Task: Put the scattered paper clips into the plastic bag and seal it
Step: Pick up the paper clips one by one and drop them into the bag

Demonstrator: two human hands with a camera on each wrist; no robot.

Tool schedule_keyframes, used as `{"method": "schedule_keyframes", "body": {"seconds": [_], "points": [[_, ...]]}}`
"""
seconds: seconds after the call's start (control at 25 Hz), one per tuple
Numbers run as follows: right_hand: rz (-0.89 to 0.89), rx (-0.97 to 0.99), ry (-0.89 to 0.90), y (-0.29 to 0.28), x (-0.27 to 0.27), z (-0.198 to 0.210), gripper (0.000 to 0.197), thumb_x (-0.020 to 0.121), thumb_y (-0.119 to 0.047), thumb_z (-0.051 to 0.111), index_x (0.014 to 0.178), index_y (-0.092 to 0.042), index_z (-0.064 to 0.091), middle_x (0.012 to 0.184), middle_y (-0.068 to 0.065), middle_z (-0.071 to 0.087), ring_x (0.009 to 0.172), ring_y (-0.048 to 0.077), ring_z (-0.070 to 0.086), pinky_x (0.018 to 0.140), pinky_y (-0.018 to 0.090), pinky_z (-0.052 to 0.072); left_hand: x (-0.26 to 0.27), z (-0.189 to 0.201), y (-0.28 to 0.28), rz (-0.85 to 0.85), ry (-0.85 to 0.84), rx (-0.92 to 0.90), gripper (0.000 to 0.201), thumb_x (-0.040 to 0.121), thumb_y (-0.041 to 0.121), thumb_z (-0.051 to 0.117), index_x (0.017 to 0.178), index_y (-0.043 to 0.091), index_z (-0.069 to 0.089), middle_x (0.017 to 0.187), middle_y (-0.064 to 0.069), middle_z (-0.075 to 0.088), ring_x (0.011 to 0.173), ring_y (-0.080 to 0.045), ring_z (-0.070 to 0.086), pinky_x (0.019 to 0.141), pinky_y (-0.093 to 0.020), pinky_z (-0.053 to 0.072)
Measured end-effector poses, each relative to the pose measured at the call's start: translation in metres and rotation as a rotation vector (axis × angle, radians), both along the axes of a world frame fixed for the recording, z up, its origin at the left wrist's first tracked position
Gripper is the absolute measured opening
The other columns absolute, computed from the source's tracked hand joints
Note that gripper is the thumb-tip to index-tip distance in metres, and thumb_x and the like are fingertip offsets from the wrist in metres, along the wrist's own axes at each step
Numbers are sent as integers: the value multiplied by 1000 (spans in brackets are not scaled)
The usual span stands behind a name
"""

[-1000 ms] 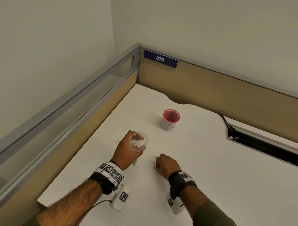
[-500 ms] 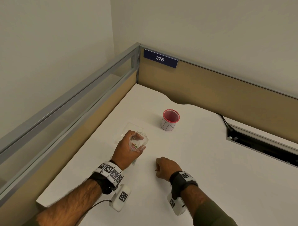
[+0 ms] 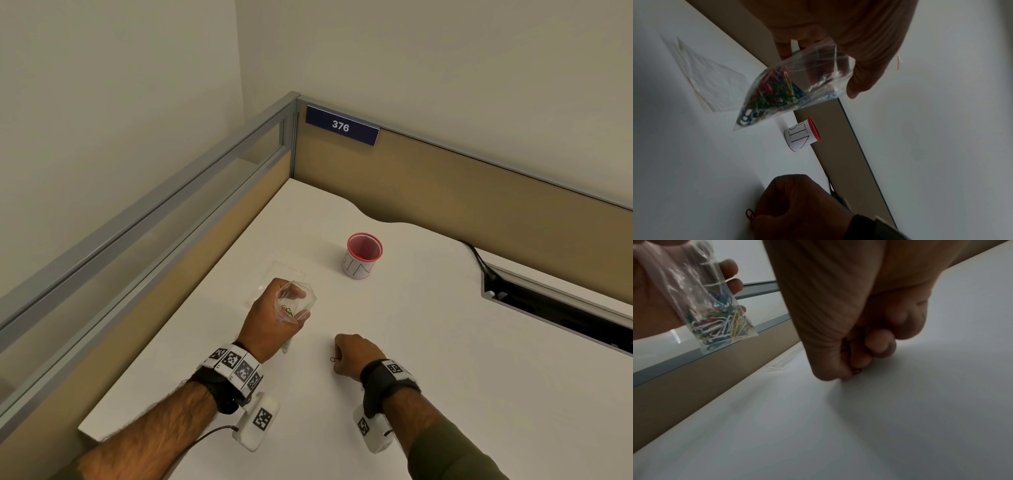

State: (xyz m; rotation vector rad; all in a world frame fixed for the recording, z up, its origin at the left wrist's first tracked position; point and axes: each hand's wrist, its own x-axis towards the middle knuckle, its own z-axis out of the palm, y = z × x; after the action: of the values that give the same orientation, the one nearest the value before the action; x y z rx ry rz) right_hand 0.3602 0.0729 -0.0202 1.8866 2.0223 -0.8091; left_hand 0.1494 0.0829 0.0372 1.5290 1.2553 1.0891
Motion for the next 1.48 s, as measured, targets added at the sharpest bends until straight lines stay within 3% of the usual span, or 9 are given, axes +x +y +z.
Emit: {"method": "schedule_keyframes", "body": {"seconds": [0.2, 0.36, 0.56, 0.64, 0.8, 0.92, 1.08, 1.32, 1.48], "points": [[27, -21, -65, 2, -3, 0, 30, 78, -28, 64, 103, -15, 57, 109, 7, 63, 95, 26, 60, 77, 32, 45, -2, 0, 1, 3, -3, 8, 37, 76, 0, 79, 103, 13, 57, 108, -2, 66, 107, -12, 62, 96, -19, 47], [29, -23, -67, -3, -3, 1, 21, 77, -27, 63, 95, -17, 56, 100, 6, 62, 83, 22, 53, 74, 31, 46, -1, 0, 3, 1, -2, 9, 37, 76, 1, 79, 103, 14, 58, 108, -1, 67, 109, -15, 63, 97, -23, 47], [48, 33, -29, -16, -4, 7, 14, 79, -19, 55, 92, -15, 53, 95, 6, 53, 88, 26, 57, 73, 32, 45, 2, -2, 3, -17, -4, 0, 37, 75, 4, 80, 103, 14, 57, 107, -1, 66, 109, -15, 63, 96, -21, 46], [-35, 106, 86, -23, -1, 12, 11, 80, -14, 51, 89, -20, 50, 90, 2, 54, 84, 23, 57, 69, 30, 44, 3, -1, 3, -16, 4, -4, 37, 76, 2, 80, 103, 13, 58, 107, 0, 66, 109, -15, 63, 96, -19, 46], [-272, 415, 435, -28, 8, 51, 29, 84, -11, 55, 106, -29, 60, 82, -8, 54, 68, 8, 50, 64, 19, 43, 3, -4, 3, -15, 16, -18, 38, 75, 3, 81, 103, 12, 58, 107, -1, 67, 109, -15, 63, 97, -27, 49], [-291, 637, 607, -25, -4, 95, 18, 86, -11, 60, 96, -26, 64, 83, -7, 61, 73, 10, 56, 69, 19, 50, 8, -5, 2, -21, 31, -42, 40, 75, 5, 82, 105, 12, 56, 108, -2, 66, 111, -16, 62, 98, -31, 50], [-268, 735, 706, -19, -27, 140, 10, 88, -17, 63, 93, -26, 63, 86, -11, 64, 80, 6, 59, 67, 11, 47, 17, -3, 2, -48, 35, -58, 43, 76, 9, 82, 108, 17, 54, 111, 1, 65, 113, -19, 61, 99, -36, 53], [-186, 712, 632, -25, -36, 152, 19, 91, -37, 56, 104, -26, 65, 91, -10, 58, 78, 5, 55, 70, 16, 48, 30, 6, -2, -95, -30, -58, 49, 75, 10, 82, 105, 31, 49, 108, -1, 64, 107, -22, 65, 92, -44, 58], [-59, 561, 398, -37, -29, 151, 36, 82, -52, 64, 115, -39, 59, 89, -12, 52, 77, 6, 51, 68, 23, 49, 30, 2, -4, -121, -95, -100, 52, 64, 29, 81, 105, 37, 49, 112, -3, 63, 112, -24, 64, 93, -49, 58]]}}
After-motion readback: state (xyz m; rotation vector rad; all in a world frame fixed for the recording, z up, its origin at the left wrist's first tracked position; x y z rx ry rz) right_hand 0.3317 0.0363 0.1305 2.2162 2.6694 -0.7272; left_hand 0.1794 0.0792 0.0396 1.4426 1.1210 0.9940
